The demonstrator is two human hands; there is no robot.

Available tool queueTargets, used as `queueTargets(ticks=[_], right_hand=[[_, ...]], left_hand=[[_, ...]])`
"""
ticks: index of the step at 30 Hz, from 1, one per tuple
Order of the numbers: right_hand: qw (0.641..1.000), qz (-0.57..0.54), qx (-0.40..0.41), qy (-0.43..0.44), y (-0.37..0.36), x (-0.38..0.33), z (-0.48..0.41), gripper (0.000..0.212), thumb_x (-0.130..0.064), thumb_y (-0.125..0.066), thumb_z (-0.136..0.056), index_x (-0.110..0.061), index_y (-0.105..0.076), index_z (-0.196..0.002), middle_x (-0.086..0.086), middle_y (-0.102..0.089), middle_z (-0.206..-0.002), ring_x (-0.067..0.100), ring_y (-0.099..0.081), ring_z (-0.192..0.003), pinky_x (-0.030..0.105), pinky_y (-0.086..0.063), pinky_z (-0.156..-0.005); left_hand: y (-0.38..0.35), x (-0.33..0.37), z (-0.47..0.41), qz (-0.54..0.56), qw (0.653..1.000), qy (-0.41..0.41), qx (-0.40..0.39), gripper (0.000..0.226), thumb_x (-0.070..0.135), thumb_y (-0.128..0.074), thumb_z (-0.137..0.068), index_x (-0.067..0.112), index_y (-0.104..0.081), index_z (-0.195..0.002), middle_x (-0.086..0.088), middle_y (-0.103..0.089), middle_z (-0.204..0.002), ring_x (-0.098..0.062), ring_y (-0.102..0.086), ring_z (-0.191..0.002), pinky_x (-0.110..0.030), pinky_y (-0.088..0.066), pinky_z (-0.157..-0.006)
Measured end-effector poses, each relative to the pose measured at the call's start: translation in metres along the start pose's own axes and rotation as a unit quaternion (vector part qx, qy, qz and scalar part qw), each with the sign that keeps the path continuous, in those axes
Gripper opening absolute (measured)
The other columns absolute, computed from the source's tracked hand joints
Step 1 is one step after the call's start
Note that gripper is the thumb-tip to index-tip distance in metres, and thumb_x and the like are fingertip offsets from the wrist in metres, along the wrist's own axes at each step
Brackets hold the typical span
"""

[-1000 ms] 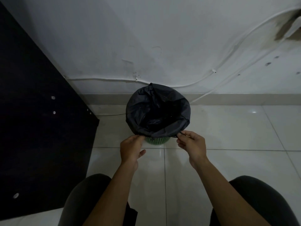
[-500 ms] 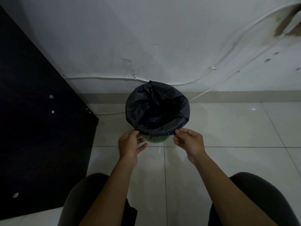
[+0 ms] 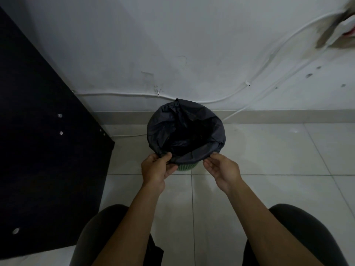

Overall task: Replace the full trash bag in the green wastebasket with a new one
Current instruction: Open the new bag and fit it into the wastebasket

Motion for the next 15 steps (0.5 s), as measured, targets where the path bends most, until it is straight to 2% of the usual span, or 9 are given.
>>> queueTargets(ticks=[3, 5, 7, 11, 13, 15], right_hand=[[1.000, 0.016, -0.010, 0.021, -0.005, 0.001, 0.006, 0.012, -0.012, -0.068, -0.089, -0.002, -0.069, -0.096, 0.011, -0.069, -0.088, 0.021, -0.065, -0.081, 0.034, -0.057, -0.085], [0.998, 0.043, -0.004, 0.047, -0.005, 0.001, 0.010, 0.018, -0.016, -0.075, -0.084, -0.001, -0.068, -0.093, 0.009, -0.067, -0.082, 0.018, -0.063, -0.074, 0.034, -0.057, -0.084], [0.997, 0.050, 0.000, 0.061, -0.005, 0.000, 0.012, 0.016, -0.013, -0.075, -0.084, -0.005, -0.064, -0.091, 0.008, -0.062, -0.078, 0.016, -0.060, -0.067, 0.034, -0.055, -0.082], [1.000, 0.005, -0.008, 0.023, -0.006, 0.003, 0.011, 0.011, -0.007, -0.070, -0.087, -0.010, -0.061, -0.081, 0.004, -0.063, -0.077, 0.014, -0.058, -0.067, 0.029, -0.055, -0.077], [0.999, -0.014, -0.037, 0.000, -0.010, 0.008, 0.011, 0.008, -0.007, -0.067, -0.089, -0.011, -0.062, -0.083, 0.004, -0.063, -0.079, 0.013, -0.058, -0.069, 0.026, -0.054, -0.075], [0.997, -0.027, -0.070, -0.029, -0.012, 0.012, 0.014, 0.006, -0.009, -0.063, -0.091, -0.011, -0.062, -0.086, 0.003, -0.065, -0.078, 0.013, -0.059, -0.073, 0.027, -0.053, -0.080]], left_hand=[[0.004, -0.001, -0.001, 0.006, 1.000, -0.003, 0.007, 0.021, 0.005, -0.072, -0.086, 0.003, -0.064, -0.106, -0.016, -0.070, -0.104, -0.027, -0.069, -0.087, -0.033, -0.061, -0.065], [0.004, -0.001, -0.001, 0.000, 1.000, -0.007, 0.004, 0.025, 0.006, -0.072, -0.085, 0.002, -0.064, -0.109, -0.015, -0.070, -0.104, -0.027, -0.070, -0.087, -0.032, -0.060, -0.066], [0.003, -0.003, 0.001, -0.006, 1.000, -0.011, -0.003, 0.027, 0.008, -0.073, -0.086, 0.001, -0.064, -0.110, -0.015, -0.070, -0.104, -0.025, -0.069, -0.083, -0.030, -0.060, -0.065], [0.000, -0.005, 0.004, 0.002, 1.000, 0.002, -0.023, 0.024, 0.011, -0.071, -0.088, 0.002, -0.064, -0.110, -0.013, -0.069, -0.101, -0.021, -0.066, -0.078, -0.028, -0.060, -0.063], [0.000, -0.006, 0.004, 0.026, 0.999, 0.023, -0.040, 0.023, 0.013, -0.068, -0.090, 0.004, -0.064, -0.111, -0.011, -0.068, -0.102, -0.021, -0.064, -0.084, -0.028, -0.059, -0.064], [0.000, -0.008, 0.004, 0.062, 0.995, 0.056, -0.058, 0.023, 0.016, -0.067, -0.091, 0.007, -0.064, -0.112, -0.010, -0.066, -0.105, -0.022, -0.061, -0.094, -0.032, -0.058, -0.068]])
Point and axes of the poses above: each hand's wrist, its own z-axis away from the middle knuckle, its own y-axis out of the back of the hand, x = y × z, the point moved 6 cm from there along -z, towards the middle knuckle
